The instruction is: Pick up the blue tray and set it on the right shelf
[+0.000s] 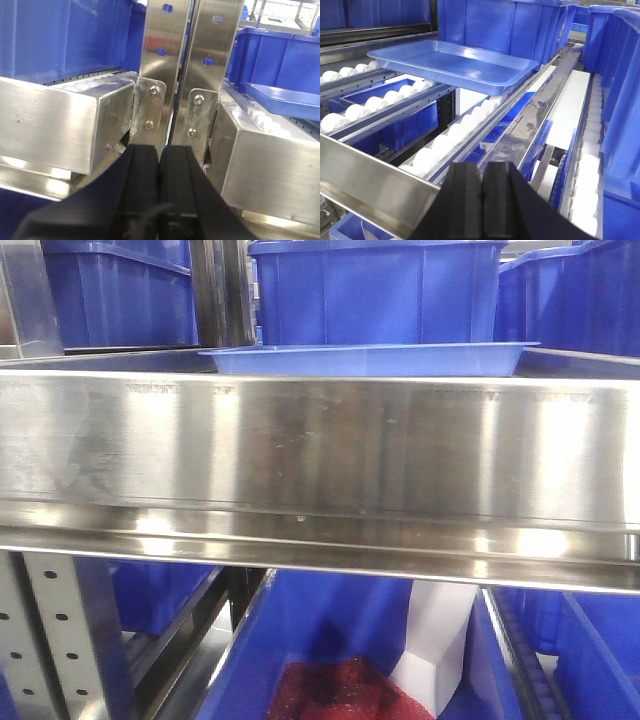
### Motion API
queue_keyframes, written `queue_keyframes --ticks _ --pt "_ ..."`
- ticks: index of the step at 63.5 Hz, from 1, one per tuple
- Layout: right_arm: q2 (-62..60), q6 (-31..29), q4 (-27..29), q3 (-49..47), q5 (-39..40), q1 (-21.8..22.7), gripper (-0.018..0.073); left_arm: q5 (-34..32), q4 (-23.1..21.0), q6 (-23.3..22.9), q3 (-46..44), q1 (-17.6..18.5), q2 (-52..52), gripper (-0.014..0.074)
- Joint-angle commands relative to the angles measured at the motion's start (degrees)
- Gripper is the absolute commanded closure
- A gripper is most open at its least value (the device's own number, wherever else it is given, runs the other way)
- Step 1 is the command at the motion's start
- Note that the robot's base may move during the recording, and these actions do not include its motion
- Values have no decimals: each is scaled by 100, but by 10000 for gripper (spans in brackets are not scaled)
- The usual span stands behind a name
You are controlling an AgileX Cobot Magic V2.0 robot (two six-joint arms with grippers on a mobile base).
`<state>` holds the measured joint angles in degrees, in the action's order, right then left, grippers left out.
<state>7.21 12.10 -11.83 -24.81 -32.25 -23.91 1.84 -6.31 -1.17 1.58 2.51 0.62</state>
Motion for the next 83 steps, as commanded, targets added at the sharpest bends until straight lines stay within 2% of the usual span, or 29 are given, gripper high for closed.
queue_keyframes --ticks 1,30,38,51,58,67,73,83 --pt "68 -74 -130 -151 524 -1 503 -499 -56 28 177 -13 72 645" --pt "16 -74 -118 246 691 103 503 -499 -56 28 177 -13 72 645" --pt "-6 -107 138 645 1261 718 503 -499 -56 28 177 -13 72 645" --pt "-478 -674 1114 1345 2068 2207 503 -499 -56 28 177 -13 72 645" --pt "-923 -682 1230 1680 2305 2707 503 -499 -56 28 177 -13 72 645" --pt "-895 -682 1290 2137 3039 2896 503 -499 -56 28 177 -13 72 645" --pt "-895 -682 1310 2537 3854 2896 503 -499 -56 28 177 -13 72 645" --pt "-895 -682 1310 2513 3776 2896 503 -499 -56 28 177 -13 72 645"
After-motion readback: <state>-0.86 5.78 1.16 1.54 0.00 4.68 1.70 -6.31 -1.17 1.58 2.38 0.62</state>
